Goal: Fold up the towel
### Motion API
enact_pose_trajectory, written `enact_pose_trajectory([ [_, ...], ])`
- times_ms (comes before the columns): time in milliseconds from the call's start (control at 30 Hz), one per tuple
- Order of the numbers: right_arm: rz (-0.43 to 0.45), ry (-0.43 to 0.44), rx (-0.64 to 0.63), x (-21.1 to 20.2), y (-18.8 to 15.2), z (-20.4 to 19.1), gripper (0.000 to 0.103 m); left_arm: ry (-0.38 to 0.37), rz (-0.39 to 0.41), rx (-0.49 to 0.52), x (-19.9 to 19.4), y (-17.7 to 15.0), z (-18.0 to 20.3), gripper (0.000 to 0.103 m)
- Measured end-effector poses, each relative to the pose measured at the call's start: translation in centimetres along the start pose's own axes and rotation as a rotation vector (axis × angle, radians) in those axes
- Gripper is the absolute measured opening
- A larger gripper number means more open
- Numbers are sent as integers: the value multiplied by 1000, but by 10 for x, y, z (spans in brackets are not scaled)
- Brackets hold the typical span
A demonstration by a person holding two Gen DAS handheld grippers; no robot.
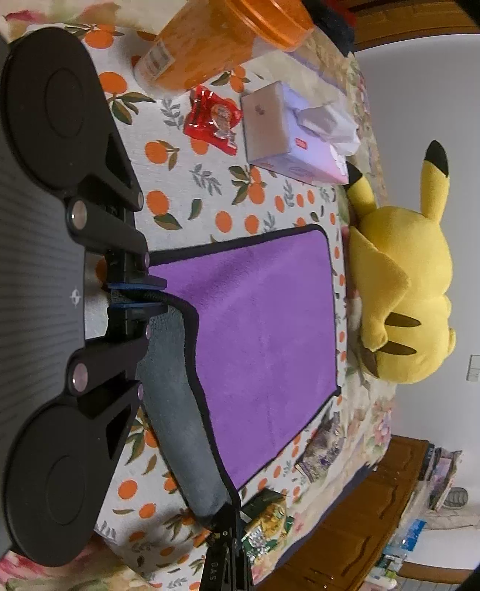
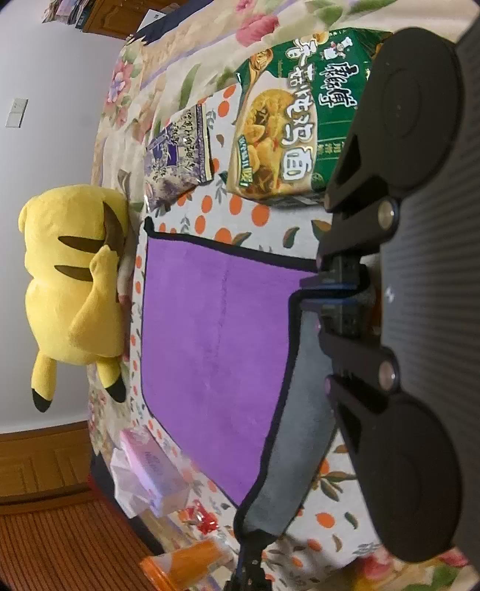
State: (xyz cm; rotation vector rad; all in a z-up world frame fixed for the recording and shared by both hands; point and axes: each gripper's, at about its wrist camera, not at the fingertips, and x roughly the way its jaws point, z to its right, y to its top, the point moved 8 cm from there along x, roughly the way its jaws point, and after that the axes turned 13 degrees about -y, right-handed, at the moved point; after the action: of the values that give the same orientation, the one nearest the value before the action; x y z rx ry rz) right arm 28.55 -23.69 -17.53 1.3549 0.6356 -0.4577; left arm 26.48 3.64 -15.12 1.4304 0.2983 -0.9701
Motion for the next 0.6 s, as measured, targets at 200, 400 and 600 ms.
enact_pose_trajectory([
  [200, 38, -19, 34, -6, 7, 6, 5, 2, 60, -9, -12, 10, 1, 7],
  [400, 78, -23, 43, -12, 15, 9, 5, 1, 111, -6, -22, 20, 4, 7],
  [600, 115, -14, 60, -18, 22, 11, 5, 4, 128, 1, -27, 26, 8, 7],
])
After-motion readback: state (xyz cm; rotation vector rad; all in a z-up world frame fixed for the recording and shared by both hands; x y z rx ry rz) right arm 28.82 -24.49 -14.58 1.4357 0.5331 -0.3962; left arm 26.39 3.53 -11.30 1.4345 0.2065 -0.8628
